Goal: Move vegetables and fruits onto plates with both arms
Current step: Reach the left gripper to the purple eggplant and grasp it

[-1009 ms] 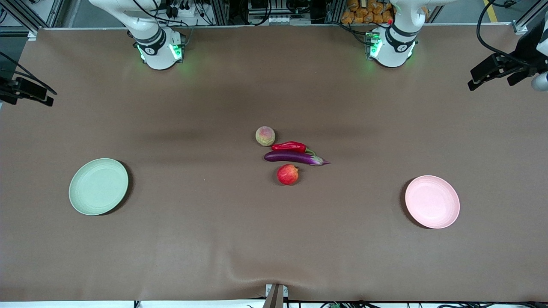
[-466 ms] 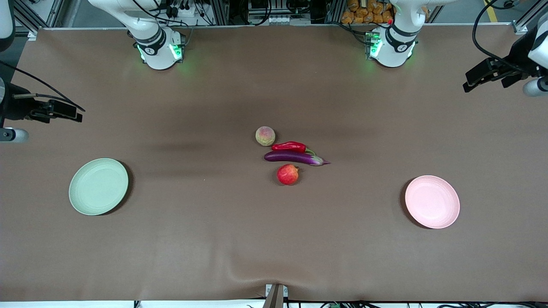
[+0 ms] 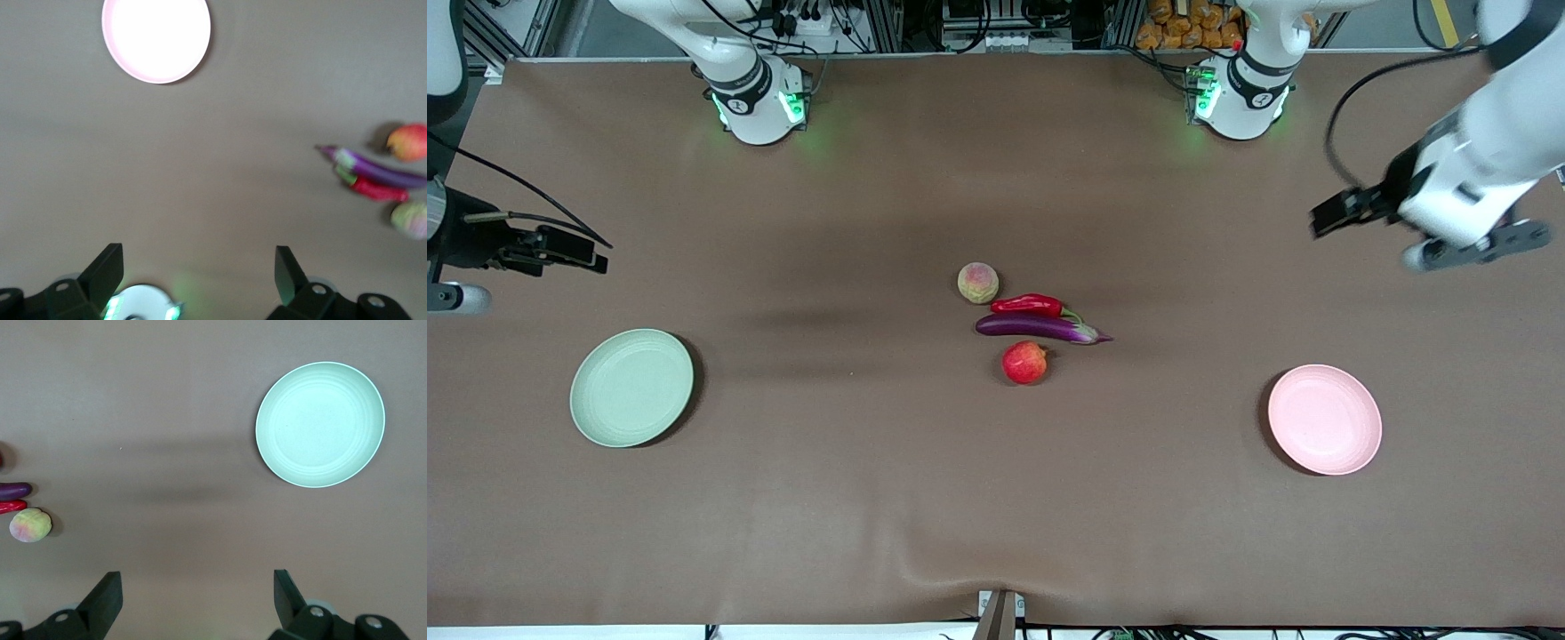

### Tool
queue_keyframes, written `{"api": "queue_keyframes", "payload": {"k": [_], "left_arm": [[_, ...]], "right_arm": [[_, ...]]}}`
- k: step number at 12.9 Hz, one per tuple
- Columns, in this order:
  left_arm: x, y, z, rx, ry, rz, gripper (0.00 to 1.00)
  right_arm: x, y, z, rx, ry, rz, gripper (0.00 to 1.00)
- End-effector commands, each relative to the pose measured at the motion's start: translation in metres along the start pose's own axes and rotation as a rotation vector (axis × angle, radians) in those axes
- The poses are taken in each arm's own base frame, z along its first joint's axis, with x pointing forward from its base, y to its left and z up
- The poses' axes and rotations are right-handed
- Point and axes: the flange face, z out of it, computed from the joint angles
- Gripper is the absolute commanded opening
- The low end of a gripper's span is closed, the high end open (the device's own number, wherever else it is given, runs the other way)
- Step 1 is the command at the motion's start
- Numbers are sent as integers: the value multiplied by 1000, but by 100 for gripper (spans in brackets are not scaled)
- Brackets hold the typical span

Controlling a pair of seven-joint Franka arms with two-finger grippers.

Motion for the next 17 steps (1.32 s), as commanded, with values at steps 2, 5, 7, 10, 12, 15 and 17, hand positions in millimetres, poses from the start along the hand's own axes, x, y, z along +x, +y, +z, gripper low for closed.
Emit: {"api": "queue_keyframes", "payload": {"k": [2,5,7,10,12,15,17], "left_arm": [[-8,58,66,-38,28,-194,100],[-15,130,135,-85,22,-459,100],[-18,167,174,-91,35,-586,100],[-38,223,242,-85,55,-753,100],[-48,239,281,-68,33,-818,100],[-49,255,321,-105,11,-910,100],[-51,258,345,-82,51,-936,100]], "right_arm": [[23,-3,32,7,-18,-2,100],[23,-18,39,0,-33,-5,100],[23,-30,42,-1,-40,36,100],[22,-61,48,30,-44,71,100],[23,-65,48,29,-42,63,100],[24,-76,48,13,-26,41,100],[24,-77,48,13,-24,39,100]]}}
